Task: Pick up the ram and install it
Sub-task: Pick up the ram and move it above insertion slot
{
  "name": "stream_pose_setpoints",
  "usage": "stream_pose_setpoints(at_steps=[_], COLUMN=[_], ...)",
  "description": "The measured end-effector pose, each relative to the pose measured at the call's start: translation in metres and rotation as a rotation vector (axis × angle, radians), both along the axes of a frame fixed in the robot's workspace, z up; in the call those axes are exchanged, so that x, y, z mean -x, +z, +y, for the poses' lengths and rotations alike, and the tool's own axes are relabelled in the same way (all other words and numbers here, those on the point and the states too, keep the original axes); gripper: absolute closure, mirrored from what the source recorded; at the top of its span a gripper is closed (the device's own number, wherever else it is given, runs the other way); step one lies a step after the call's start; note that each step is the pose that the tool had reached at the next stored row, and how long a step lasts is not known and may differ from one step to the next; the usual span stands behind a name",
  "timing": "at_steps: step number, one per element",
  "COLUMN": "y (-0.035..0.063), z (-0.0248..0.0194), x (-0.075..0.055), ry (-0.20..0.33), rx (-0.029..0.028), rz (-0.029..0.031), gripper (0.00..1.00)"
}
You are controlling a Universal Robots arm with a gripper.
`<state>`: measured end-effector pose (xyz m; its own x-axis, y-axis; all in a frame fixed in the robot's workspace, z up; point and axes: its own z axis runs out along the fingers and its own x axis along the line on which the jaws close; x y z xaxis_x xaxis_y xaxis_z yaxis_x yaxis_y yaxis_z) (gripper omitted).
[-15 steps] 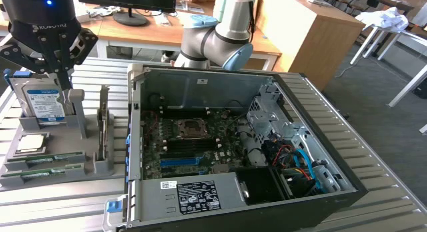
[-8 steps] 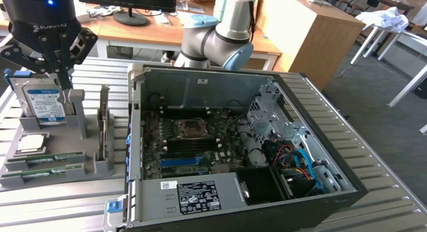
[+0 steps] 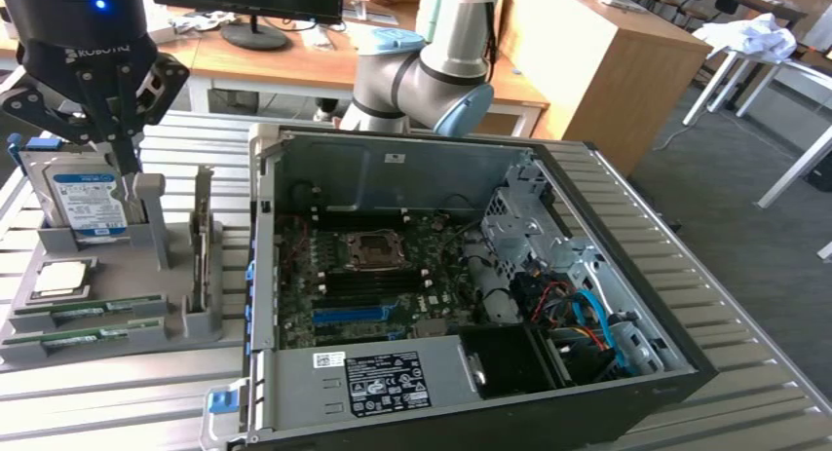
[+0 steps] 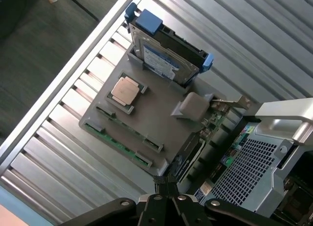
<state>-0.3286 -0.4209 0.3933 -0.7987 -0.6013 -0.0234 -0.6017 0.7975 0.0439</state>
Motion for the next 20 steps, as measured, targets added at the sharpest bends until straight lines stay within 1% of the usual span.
stream_pose_setpoints(at_steps=[20], y=[0.0000], z=[-0.0001], x=[0.0000], ry=[0.075], rx=[0.0000], rz=[0.0000], gripper=[0.90])
